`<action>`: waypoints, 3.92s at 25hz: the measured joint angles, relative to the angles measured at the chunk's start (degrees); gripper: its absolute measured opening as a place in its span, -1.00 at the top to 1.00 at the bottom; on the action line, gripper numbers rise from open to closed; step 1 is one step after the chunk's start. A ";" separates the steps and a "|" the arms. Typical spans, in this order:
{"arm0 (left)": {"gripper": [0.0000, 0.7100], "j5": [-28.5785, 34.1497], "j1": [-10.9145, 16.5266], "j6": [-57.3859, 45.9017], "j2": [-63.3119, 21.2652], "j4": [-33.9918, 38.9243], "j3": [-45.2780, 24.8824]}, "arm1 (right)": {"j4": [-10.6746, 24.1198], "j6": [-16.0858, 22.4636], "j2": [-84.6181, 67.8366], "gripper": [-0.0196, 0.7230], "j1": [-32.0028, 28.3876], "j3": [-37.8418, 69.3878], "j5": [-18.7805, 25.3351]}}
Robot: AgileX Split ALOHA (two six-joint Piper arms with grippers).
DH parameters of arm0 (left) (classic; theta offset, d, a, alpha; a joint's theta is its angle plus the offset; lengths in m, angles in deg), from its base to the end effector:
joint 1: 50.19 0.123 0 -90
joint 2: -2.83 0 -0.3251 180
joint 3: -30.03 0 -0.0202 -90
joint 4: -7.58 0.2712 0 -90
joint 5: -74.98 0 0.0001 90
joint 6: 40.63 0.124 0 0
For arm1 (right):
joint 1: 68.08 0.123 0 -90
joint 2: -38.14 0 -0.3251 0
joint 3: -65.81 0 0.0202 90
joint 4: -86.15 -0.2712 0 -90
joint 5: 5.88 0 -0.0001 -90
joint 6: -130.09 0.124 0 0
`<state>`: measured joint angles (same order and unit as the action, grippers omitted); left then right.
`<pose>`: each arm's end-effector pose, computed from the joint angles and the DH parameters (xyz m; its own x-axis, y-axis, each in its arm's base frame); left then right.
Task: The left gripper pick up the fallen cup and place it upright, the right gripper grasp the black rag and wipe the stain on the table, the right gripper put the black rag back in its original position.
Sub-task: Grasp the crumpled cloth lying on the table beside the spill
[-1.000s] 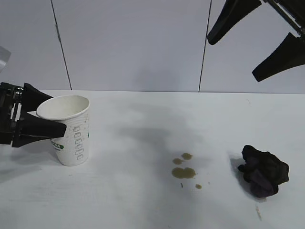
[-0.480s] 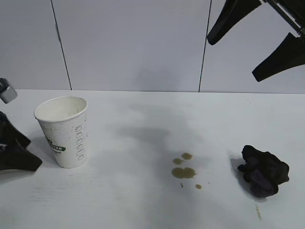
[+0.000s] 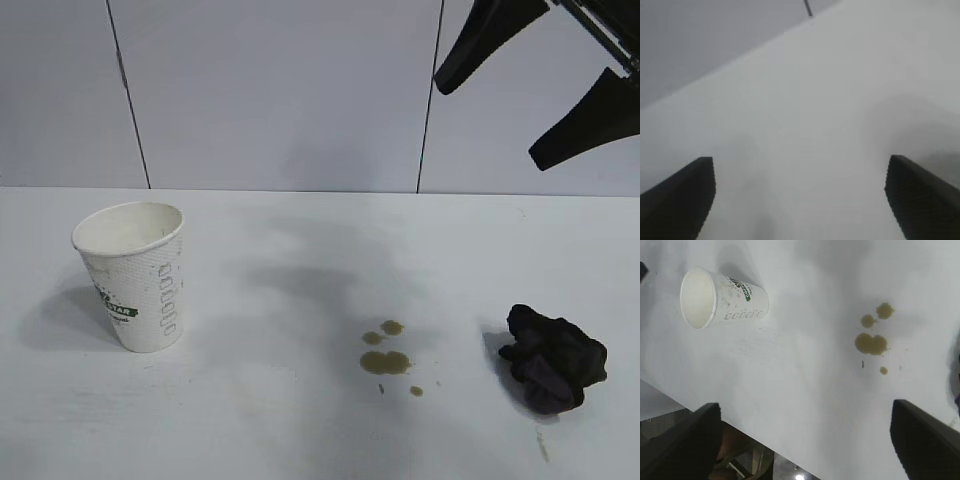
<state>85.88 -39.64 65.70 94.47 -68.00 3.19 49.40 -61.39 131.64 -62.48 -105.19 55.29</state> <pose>0.3596 0.0438 0.2732 -0.4502 0.4312 -0.7819 0.2402 0.9019 0.3591 0.3205 0.0968 0.3106 -0.9534 0.0304 -0.3001 -0.1419 0.8328 0.5351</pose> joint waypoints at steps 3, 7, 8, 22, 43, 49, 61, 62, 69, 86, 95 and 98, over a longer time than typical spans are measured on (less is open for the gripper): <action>-0.87 5.50 5.74 -3.91 -7.20 -3.75 2.11 | 0.00 -0.14 0.00 -0.76 0.00 0.00 -0.27; -0.87 19.58 15.16 -8.82 -17.01 -10.18 3.67 | 0.00 -0.19 0.00 -0.76 0.00 0.00 -0.31; -0.87 22.82 17.38 -10.32 -19.22 -11.93 3.74 | 0.00 -0.19 0.00 -0.76 0.00 0.00 -0.31; -0.87 44.10 10.20 -29.07 -48.28 -2.68 4.11 | 1.27 -0.81 0.00 -0.76 0.00 0.00 0.37; -0.87 47.87 0.50 -114.82 -83.77 89.51 -2.22 | 1.40 -1.33 0.00 -0.76 0.00 0.00 -1.23; -0.87 59.90 -4.05 -119.48 -83.77 91.15 -12.67 | 1.40 -1.49 0.00 -0.76 0.00 0.00 -2.69; -0.87 54.95 -10.75 -116.11 -83.59 82.41 -23.36 | 3.81 -5.19 0.00 -0.76 0.00 0.00 -0.32; -0.87 54.82 -11.26 -115.39 -83.59 82.06 -23.41 | 4.95 -6.03 0.00 -0.76 0.00 0.00 0.16; -0.87 54.28 -12.04 -112.07 -83.59 81.78 -23.54 | 14.34 -7.79 3.21 -0.76 0.00 0.00 0.19; -0.87 53.83 -12.04 -111.95 -83.59 81.78 -23.54 | 23.18 -5.75 18.88 -0.76 0.00 8.00 -9.12; -0.87 53.83 -12.04 -111.95 -83.59 81.78 -23.54 | 23.94 -5.75 18.88 -0.04 0.00 14.29 -21.60; -0.87 53.83 -12.04 -111.95 -83.59 81.78 -23.54 | 23.75 -5.64 18.88 0.64 0.00 14.54 -23.73</action>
<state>139.71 -51.68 -46.25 10.88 13.78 -20.35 73.15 -67.03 150.52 -62.48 -90.65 31.56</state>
